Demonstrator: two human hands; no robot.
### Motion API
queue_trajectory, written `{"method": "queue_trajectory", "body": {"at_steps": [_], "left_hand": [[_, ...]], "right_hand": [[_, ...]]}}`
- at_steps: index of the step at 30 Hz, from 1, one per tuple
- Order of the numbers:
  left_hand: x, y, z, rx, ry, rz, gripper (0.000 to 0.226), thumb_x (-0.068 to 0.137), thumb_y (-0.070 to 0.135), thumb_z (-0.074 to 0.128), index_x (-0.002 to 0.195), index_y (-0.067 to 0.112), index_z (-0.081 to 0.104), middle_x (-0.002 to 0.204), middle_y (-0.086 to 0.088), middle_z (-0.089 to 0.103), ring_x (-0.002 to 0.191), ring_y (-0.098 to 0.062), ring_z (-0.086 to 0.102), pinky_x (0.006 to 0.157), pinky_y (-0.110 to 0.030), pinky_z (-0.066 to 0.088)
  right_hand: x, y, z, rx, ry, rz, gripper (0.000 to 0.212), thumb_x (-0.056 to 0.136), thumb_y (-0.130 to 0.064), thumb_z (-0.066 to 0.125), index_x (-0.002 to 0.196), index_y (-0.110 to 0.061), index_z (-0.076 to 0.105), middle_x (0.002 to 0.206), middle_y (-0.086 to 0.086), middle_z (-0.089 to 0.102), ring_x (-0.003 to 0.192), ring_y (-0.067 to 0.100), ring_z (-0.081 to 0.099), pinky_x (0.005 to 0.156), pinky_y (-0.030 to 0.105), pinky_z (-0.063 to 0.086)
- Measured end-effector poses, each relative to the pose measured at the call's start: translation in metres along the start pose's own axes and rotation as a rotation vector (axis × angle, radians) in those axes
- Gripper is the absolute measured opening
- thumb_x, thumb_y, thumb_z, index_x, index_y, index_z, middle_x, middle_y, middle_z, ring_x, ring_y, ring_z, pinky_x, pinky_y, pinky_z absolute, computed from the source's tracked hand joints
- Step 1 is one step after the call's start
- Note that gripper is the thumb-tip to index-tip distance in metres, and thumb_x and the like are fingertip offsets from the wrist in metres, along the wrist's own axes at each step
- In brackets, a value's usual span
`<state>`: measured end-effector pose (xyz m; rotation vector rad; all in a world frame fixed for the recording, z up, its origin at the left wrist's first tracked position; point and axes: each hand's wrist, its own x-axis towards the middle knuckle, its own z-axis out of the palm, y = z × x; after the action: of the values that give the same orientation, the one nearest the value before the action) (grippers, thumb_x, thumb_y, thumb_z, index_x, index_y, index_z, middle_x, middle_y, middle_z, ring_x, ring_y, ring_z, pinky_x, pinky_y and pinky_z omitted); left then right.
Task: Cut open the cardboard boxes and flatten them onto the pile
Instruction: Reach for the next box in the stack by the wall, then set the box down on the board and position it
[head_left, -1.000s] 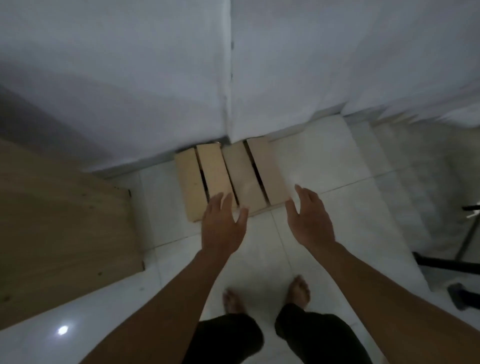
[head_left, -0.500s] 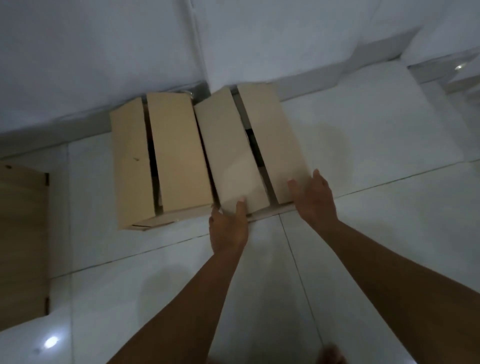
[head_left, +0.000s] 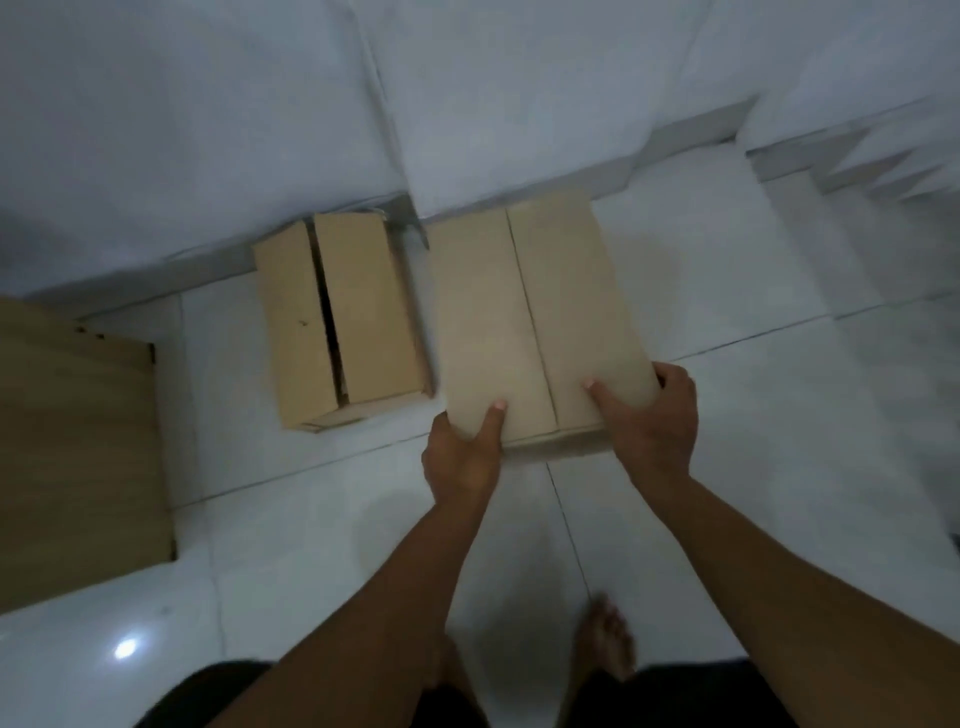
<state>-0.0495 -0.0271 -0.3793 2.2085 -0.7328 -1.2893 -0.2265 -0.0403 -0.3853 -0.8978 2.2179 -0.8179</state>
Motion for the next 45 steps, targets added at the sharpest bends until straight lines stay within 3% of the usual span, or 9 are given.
{"method": "queue_trajectory", "body": {"at_steps": [9, 11, 17, 24, 31, 33, 38, 42, 45], "left_hand": [[-0.214, 0.178, -0.214, 0.024, 0.212, 0.215, 0.069, 0.085, 0.065, 0.068, 0.128, 0.011, 0.064, 0.121, -0.006, 0.07, 0.113, -0.026, 0.064, 0.097, -0.031, 0.05], [-0.245, 0.209, -0.266, -0.001, 0.27, 0.257, 0.073, 0.082, 0.07, 0.067, 0.127, 0.013, 0.065, 0.118, -0.005, 0.071, 0.11, -0.026, 0.066, 0.097, -0.039, 0.054], [-0.305, 0.271, -0.424, -0.092, 0.457, 0.366, 0.067, 0.084, 0.063, 0.071, 0.127, 0.012, 0.067, 0.12, -0.008, 0.071, 0.112, -0.026, 0.066, 0.089, -0.028, 0.047], [-0.329, 0.274, -0.613, -0.178, 0.622, 0.496, 0.067, 0.083, 0.067, 0.069, 0.122, 0.012, 0.069, 0.112, -0.005, 0.072, 0.105, -0.025, 0.066, 0.094, -0.041, 0.055], [-0.332, 0.228, -0.779, -0.378, 0.648, 0.61, 0.034, 0.078, 0.059, 0.079, 0.1, 0.034, 0.073, 0.09, 0.017, 0.073, 0.085, 0.004, 0.067, 0.076, -0.02, 0.052], [-0.324, 0.215, -0.815, -0.458, 0.591, 0.639, 0.031, 0.079, 0.052, 0.082, 0.103, 0.034, 0.073, 0.094, 0.015, 0.075, 0.088, 0.004, 0.068, 0.077, -0.021, 0.053], [-0.282, 0.18, -0.898, -0.44, 0.478, 0.687, 0.054, 0.071, 0.031, 0.09, 0.119, 0.029, 0.064, 0.108, 0.01, 0.072, 0.096, 0.004, 0.068, 0.072, -0.011, 0.053], [-0.24, 0.151, -0.952, -0.413, 0.541, 0.638, 0.074, 0.059, 0.029, 0.097, 0.122, 0.029, 0.058, 0.112, 0.013, 0.069, 0.096, 0.007, 0.066, 0.077, -0.018, 0.057], [-0.211, 0.138, -0.997, -0.412, 0.592, 0.621, 0.089, 0.052, 0.039, 0.097, 0.131, 0.023, 0.058, 0.116, 0.012, 0.069, 0.102, 0.002, 0.067, 0.084, -0.025, 0.059]], "right_hand": [[-0.156, -0.253, -0.176, 0.103, -0.041, -0.094, 0.07, 0.068, -0.048, 0.088, 0.118, -0.016, 0.052, 0.116, -0.001, 0.051, 0.092, 0.014, 0.053, 0.084, 0.033, 0.052], [-0.192, -0.308, -0.196, 0.138, -0.06, -0.115, 0.07, 0.068, -0.05, 0.087, 0.118, -0.015, 0.053, 0.117, -0.001, 0.051, 0.092, 0.014, 0.054, 0.087, 0.036, 0.053], [-0.296, -0.456, -0.209, 0.283, -0.135, -0.298, 0.072, 0.068, -0.055, 0.085, 0.118, -0.017, 0.051, 0.118, -0.002, 0.05, 0.096, 0.015, 0.056, 0.089, 0.04, 0.055], [-0.427, -0.574, -0.164, 0.414, -0.279, -0.52, 0.073, 0.07, -0.059, 0.083, 0.125, -0.023, 0.05, 0.12, -0.005, 0.048, 0.1, 0.012, 0.056, 0.092, 0.037, 0.056], [-0.553, -0.636, -0.081, 0.644, -0.505, -0.603, 0.076, 0.077, -0.046, 0.084, 0.143, -0.027, 0.052, 0.132, -0.006, 0.046, 0.11, -0.001, 0.054, 0.098, 0.012, 0.048], [-0.58, -0.65, -0.052, 0.68, -0.581, -0.65, 0.072, 0.079, -0.044, 0.084, 0.142, -0.035, 0.05, 0.137, -0.011, 0.05, 0.116, -0.003, 0.055, 0.103, 0.018, 0.048], [-0.618, -0.672, 0.029, 0.551, -0.769, -0.687, 0.106, 0.061, -0.07, 0.084, 0.15, -0.049, 0.031, 0.148, -0.015, 0.049, 0.135, 0.008, 0.048, 0.112, 0.04, 0.044], [-0.648, -0.696, 0.088, 0.463, -0.853, -0.727, 0.121, 0.055, -0.05, 0.095, 0.154, -0.046, 0.025, 0.142, -0.017, 0.039, 0.133, 0.008, 0.043, 0.107, 0.029, 0.046], [-0.674, -0.718, 0.132, 0.476, -0.889, -0.719, 0.122, 0.056, -0.036, 0.098, 0.154, -0.043, 0.027, 0.136, -0.018, 0.049, 0.124, 0.003, 0.053, 0.095, 0.019, 0.052]]}}
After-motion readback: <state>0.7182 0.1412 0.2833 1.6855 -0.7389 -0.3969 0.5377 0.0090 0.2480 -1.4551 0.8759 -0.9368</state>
